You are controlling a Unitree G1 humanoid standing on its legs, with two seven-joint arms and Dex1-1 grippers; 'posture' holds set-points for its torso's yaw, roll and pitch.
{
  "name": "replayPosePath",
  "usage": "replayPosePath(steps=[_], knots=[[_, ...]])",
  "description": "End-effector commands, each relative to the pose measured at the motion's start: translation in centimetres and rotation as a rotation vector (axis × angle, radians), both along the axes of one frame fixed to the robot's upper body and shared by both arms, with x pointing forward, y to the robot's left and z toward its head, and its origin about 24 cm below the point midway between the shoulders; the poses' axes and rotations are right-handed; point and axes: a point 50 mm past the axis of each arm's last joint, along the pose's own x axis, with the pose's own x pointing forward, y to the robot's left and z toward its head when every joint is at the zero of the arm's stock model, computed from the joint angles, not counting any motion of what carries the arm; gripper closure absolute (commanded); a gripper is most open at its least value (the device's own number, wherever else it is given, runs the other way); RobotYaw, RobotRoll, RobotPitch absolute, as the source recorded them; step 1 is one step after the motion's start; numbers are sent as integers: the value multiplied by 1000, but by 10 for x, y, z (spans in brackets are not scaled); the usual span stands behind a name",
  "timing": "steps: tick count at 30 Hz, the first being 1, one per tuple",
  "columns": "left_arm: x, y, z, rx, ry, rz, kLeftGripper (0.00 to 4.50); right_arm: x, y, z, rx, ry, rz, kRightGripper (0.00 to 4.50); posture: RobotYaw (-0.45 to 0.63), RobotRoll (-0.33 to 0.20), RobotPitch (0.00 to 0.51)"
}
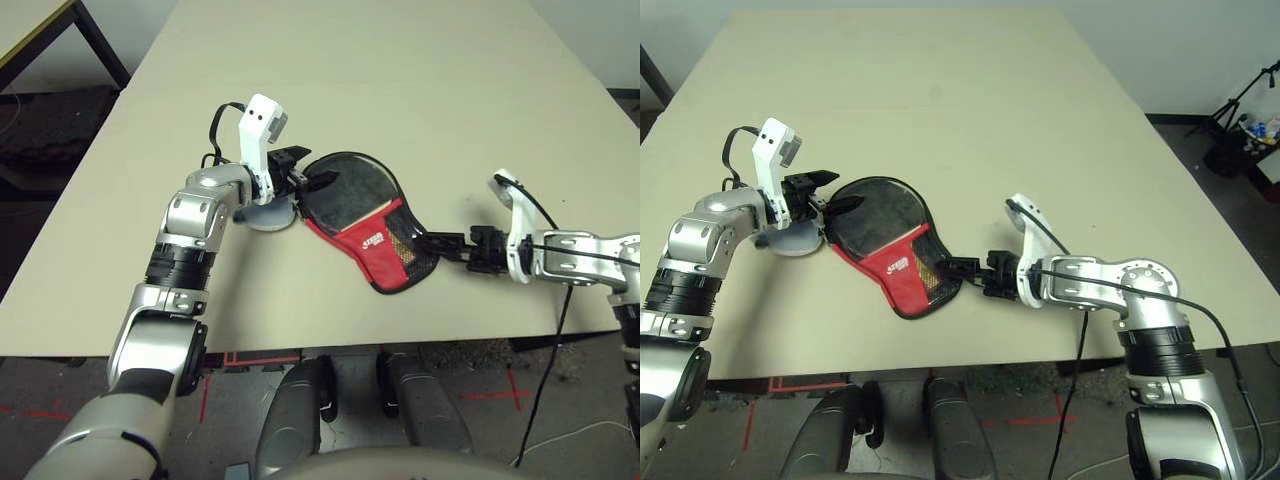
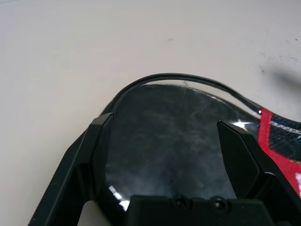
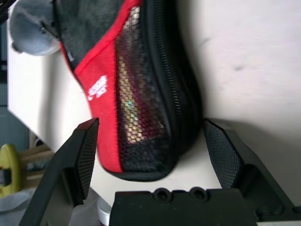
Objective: Store the ping-pong paddle in its case and zip it.
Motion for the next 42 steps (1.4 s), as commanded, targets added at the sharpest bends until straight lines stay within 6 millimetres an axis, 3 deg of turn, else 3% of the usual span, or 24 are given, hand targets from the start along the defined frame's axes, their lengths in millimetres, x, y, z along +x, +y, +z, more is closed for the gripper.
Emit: replayPosePath(steps=[1,6,8,19,22,33,42], knots=[[-2,-1,-5,8,13,-2,0,-12,15,-26,-40,115,105,30,-95,0,213],[-2,-1,-5,7,13,0,0,-11,17,-30,-42,125,108,30,-90,0,210],[-2,0,-5,8,13,3,0,-11,17,-31,-42,128,107,366,-88,0,208],[-3,2,-5,9,12,14,0,-15,22,-33,-31,135,126,3750,-84,0,211],[-3,3,-6,9,13,16,0,-24,22,-34,-27,155,169,4483,-82,0,215],[-4,5,-8,7,17,28,0,-74,5,-39,-57,238,247,4483,-97,0,221],[-2,0,-9,6,18,14,0,-72,-4,-37,-113,214,177,4483,-115,0,217]])
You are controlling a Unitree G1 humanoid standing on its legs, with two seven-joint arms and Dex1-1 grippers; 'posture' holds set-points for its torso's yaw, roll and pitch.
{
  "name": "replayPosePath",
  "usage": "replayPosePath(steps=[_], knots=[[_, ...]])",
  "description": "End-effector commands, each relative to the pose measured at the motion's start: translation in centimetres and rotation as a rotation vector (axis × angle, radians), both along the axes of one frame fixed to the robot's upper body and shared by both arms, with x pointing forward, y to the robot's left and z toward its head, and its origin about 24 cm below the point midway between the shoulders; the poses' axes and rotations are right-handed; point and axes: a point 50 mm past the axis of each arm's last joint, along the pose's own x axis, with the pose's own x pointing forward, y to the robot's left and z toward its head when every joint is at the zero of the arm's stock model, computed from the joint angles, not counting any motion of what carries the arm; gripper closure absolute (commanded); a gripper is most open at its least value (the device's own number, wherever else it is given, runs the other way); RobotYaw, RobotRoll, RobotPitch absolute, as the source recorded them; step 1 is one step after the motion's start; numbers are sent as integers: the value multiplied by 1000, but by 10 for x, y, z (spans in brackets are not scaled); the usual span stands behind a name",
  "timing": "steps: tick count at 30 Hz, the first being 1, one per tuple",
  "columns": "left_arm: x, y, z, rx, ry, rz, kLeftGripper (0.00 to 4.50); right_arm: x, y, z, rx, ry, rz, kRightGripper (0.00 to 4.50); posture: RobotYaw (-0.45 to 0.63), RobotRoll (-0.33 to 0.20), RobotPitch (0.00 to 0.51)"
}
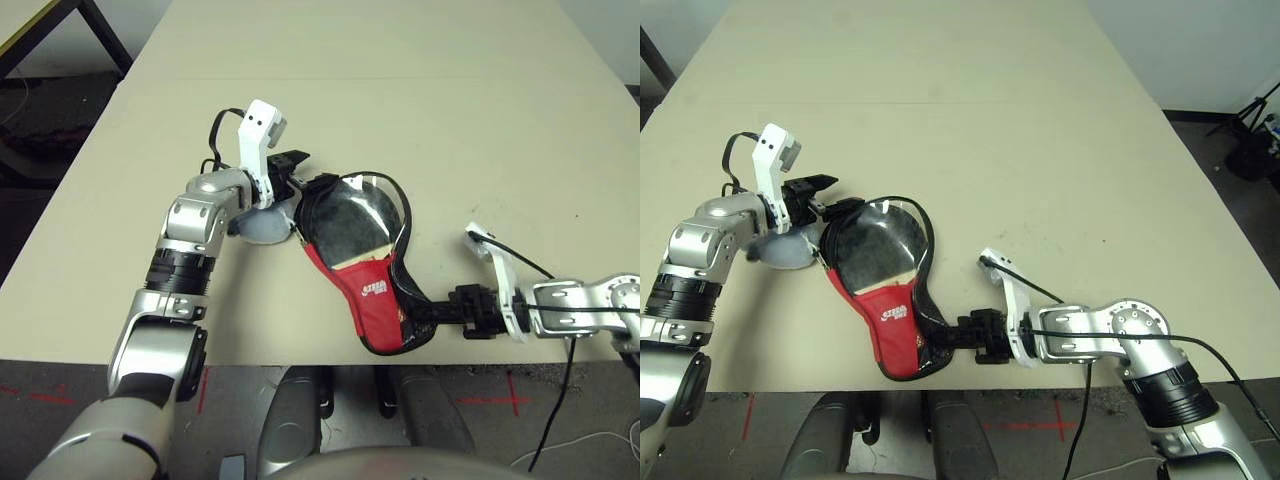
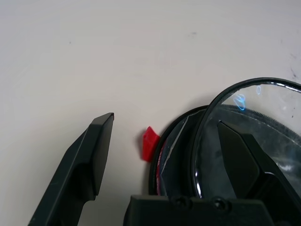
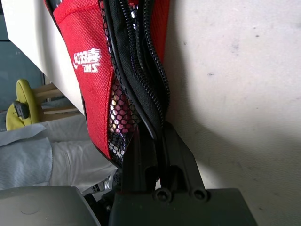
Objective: Store the ping-pong paddle in its case and zip it.
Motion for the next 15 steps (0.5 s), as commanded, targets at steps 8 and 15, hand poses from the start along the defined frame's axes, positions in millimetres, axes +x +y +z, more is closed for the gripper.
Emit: replayPosePath(steps=[8,15], knots=[[0,5,1,14,-4,9,0,12,-32,23,-158,-115,-127,2722,-107,0,213],[2,11,5,21,-17,24,0,37,-45,74,-183,-320,-165,615,-119,0,199]])
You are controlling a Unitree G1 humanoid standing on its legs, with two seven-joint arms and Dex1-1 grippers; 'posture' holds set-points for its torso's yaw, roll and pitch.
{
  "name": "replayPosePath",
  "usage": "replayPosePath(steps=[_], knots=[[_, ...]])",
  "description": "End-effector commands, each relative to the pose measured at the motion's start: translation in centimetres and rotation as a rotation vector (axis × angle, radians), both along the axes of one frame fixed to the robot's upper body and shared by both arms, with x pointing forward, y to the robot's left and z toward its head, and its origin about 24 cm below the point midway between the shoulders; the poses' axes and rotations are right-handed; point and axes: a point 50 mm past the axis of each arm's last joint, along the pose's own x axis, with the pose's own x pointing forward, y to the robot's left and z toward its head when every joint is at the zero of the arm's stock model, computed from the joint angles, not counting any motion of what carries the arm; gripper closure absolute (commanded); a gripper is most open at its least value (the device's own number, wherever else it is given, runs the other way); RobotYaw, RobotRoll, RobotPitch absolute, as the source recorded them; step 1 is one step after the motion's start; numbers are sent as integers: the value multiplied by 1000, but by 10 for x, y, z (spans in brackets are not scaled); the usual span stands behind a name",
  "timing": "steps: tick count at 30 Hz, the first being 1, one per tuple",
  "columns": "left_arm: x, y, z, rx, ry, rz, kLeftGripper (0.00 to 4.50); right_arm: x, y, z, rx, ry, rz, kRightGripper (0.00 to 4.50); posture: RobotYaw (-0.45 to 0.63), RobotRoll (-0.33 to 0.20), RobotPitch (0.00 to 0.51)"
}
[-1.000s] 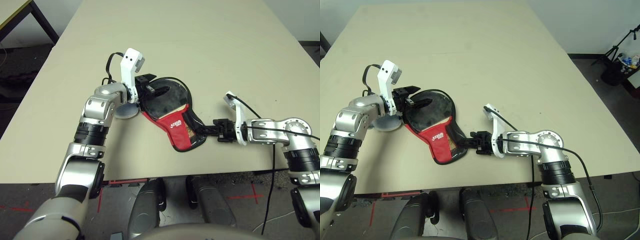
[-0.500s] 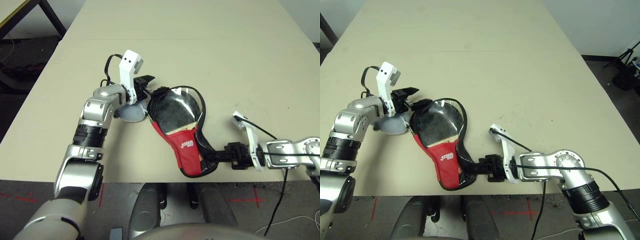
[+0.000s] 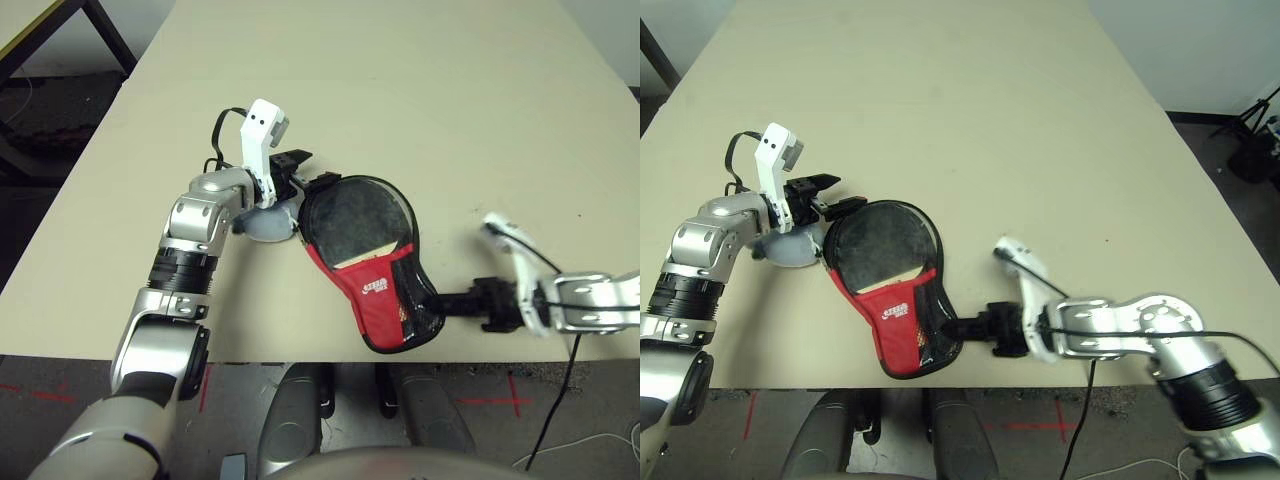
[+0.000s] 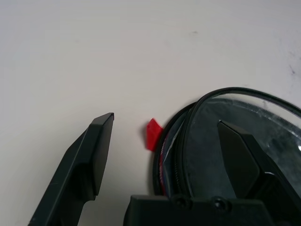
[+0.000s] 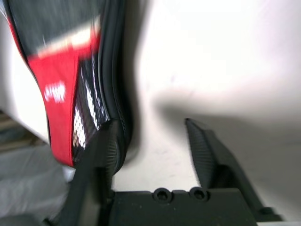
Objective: Store the ping-pong paddle in its case and zip it.
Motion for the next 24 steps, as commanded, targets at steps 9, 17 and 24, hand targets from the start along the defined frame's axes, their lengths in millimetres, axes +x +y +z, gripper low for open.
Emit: replayPosePath(steps=[9,17,24], knots=[[-1,38,18,132,-3,0,0,39,72,6,-336,-420,363,24,-116,0,186],[-21,64,30,228,47,-64,0,43,95,-12,-358,-499,570,24,-80,0,189],[-41,73,26,255,130,-122,0,49,107,-15,-334,-528,600,24,-69,0,189]])
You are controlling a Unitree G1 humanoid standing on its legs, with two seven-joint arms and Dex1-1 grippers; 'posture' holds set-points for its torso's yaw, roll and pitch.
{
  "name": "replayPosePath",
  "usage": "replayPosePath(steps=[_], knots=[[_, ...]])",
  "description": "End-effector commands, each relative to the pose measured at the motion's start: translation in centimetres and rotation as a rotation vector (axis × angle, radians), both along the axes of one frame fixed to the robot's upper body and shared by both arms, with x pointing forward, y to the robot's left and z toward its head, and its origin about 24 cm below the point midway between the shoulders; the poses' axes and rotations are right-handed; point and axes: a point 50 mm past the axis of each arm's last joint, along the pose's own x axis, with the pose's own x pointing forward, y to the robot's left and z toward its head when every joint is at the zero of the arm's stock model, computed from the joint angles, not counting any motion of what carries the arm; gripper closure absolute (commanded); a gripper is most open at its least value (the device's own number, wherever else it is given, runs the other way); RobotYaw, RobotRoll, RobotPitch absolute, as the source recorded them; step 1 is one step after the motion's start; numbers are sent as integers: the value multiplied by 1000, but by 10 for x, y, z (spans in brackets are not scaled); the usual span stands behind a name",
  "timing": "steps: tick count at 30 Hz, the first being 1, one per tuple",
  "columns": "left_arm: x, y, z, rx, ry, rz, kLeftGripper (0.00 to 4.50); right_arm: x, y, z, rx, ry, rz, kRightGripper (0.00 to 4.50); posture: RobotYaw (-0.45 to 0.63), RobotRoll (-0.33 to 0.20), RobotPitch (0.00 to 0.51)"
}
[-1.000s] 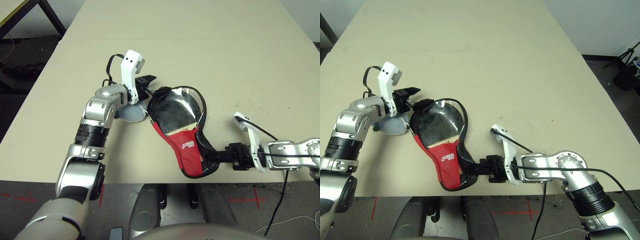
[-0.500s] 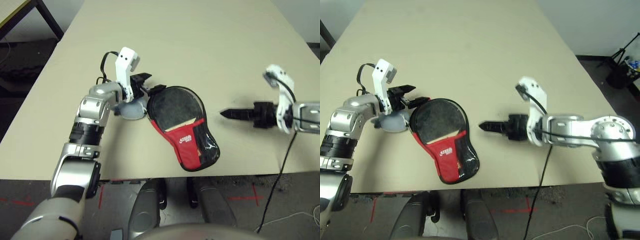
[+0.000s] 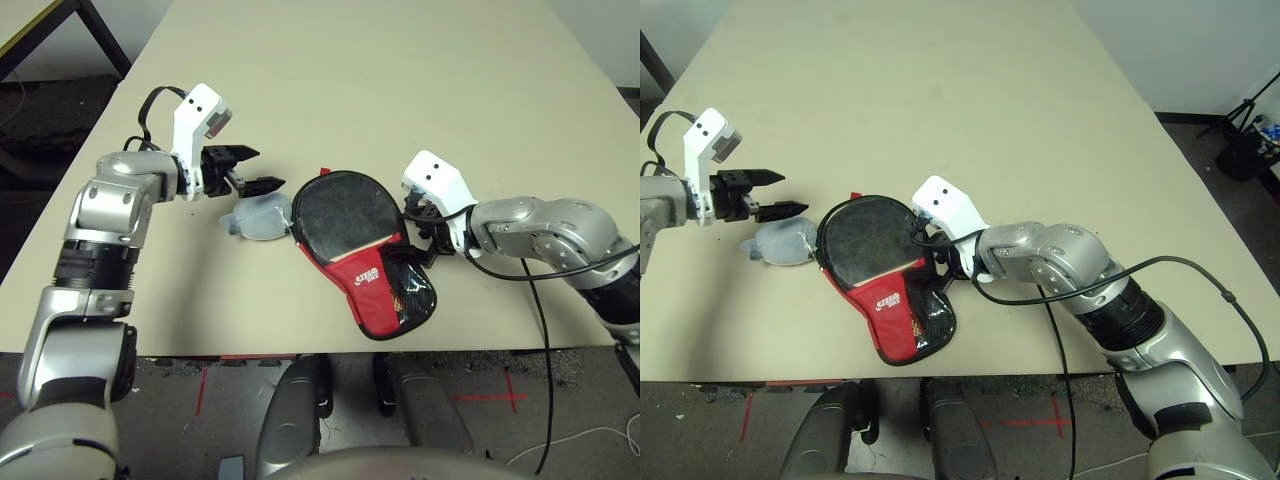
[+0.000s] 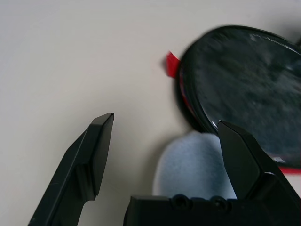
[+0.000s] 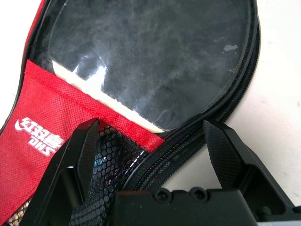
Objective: Store the ping-pong paddle in its case and zip it.
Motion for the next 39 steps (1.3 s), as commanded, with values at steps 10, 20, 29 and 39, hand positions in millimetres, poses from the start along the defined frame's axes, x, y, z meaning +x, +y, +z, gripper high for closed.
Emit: replayPosePath(steps=[10,20,29,39], knots=[[-12,-1,-11,28,71,-55,0,7,-2,26,1,-110,46,24,-77,0,180],[-10,4,-11,48,69,-50,0,-5,5,35,15,-99,122,24,-92,0,178],[-9,11,-21,109,77,-32,0,1,22,21,28,-65,173,24,-86,0,181],[-10,6,-42,157,121,-62,0,0,30,8,-6,-17,233,24,-90,0,187]])
